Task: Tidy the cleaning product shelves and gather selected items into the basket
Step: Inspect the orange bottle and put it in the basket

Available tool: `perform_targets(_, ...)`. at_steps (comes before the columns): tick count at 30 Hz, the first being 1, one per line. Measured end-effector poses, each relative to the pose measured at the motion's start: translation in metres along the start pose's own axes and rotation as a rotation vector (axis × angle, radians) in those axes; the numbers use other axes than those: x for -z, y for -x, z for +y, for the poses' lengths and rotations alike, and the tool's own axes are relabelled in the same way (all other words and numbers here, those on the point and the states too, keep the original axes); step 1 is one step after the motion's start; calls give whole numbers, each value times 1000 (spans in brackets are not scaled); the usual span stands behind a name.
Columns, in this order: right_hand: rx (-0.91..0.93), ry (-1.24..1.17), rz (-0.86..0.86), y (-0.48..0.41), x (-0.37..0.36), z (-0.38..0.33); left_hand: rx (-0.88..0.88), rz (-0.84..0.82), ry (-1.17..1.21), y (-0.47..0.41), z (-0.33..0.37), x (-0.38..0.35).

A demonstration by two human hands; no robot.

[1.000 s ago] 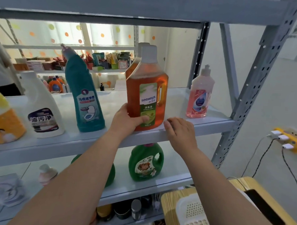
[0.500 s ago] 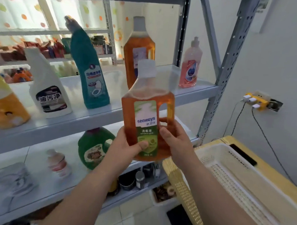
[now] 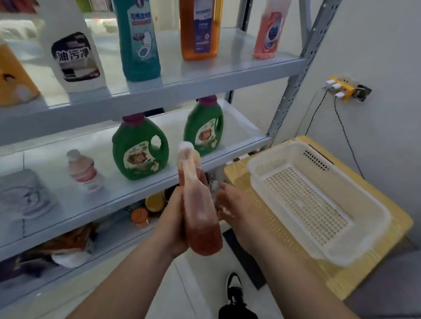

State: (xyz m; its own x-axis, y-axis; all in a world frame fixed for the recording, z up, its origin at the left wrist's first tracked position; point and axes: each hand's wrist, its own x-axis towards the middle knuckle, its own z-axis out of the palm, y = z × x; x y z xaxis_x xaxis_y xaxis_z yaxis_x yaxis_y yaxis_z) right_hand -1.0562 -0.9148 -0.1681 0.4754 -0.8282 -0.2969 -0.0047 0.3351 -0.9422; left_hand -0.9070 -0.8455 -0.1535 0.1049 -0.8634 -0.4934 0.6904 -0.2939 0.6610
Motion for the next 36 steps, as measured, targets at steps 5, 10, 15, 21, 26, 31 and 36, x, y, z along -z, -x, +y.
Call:
perform_targets(5, -259, -256, -124, -2, -11, 31, 268, -105, 174, 22, -29, 8)
perform_targets(10, -227, -363, -148, -12, -11, 41, 251, -227, -214, 32, -23, 34)
perform_targets(15, 30, -219, 11, -32, 7, 25, 89, -23, -350, 28, -26, 63)
perform_targets(21, 152, 117, -116, -32, 7, 7, -362, 346, -534, 4, -50, 54)
perform_targets(26, 93, 17, -351, -44, 16, -29, -350, 465, -302, -12, -51, 39)
perform_targets(31, -83, -47, -524, -58, 21, -27, 27, 221, -4, -24, -58, 6)
perform_targets(36, -92, -229, -520, -73, 37, -7, 231, 29, 40, -36, -71, -15)
